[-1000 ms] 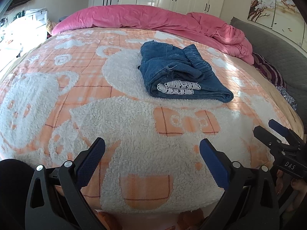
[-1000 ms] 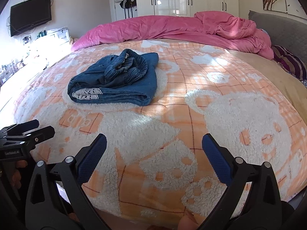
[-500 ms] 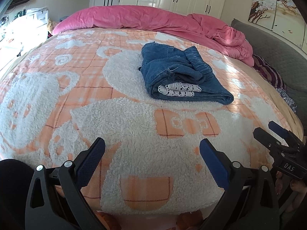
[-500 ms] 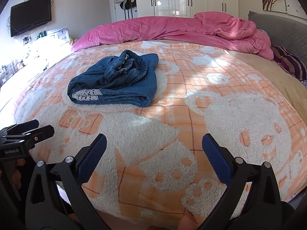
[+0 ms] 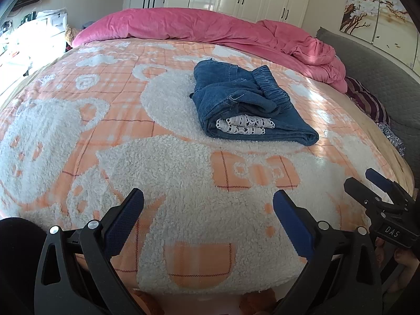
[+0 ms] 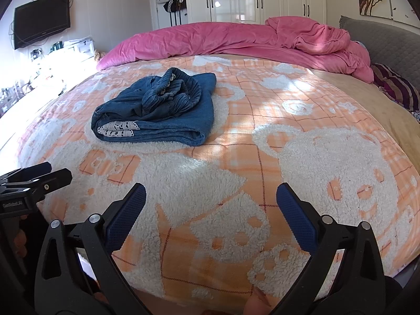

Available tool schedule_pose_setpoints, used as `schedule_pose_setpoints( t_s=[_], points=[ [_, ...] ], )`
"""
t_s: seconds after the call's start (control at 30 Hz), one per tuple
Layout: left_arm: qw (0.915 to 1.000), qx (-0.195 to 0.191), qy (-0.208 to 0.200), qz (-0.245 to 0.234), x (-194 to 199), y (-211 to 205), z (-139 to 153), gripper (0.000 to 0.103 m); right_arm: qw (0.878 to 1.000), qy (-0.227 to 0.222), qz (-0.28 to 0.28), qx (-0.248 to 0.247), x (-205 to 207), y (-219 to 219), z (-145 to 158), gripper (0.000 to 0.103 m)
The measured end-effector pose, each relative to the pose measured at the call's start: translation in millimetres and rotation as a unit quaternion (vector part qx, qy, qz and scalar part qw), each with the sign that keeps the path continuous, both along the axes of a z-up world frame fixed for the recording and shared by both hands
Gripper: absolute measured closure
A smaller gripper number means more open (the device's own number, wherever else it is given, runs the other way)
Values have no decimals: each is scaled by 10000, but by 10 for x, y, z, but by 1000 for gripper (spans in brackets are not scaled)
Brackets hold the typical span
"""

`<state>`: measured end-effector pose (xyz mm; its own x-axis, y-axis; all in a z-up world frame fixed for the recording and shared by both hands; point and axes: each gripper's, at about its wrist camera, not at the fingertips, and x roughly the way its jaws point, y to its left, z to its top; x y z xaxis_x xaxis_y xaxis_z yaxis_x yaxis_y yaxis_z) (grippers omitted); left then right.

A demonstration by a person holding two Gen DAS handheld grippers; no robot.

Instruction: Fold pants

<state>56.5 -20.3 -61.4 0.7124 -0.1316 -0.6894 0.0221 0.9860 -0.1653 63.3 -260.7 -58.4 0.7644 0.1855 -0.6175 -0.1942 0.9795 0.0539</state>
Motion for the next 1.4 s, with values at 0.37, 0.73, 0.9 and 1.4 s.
schedule_pose_setpoints(
  t_s=[0.37, 0.73, 0.9, 1.4],
  points=[
    [10000, 41, 27, 44, -2, -4, -2, 5, 10000, 1, -13, -12, 5, 4, -8, 9],
    [10000, 64, 41, 64, 2, -7, -10, 5, 10000, 0, -11, -15, 5, 6, -7, 9],
    [9999, 67, 43, 64, 3, -6, -11, 5, 10000, -1, -12, -19, 5, 7, -6, 9],
    [9998, 145, 127, 96, 20, -13, -30, 5, 10000, -6, -37, -55, -2, 3, -11, 9]
  ],
)
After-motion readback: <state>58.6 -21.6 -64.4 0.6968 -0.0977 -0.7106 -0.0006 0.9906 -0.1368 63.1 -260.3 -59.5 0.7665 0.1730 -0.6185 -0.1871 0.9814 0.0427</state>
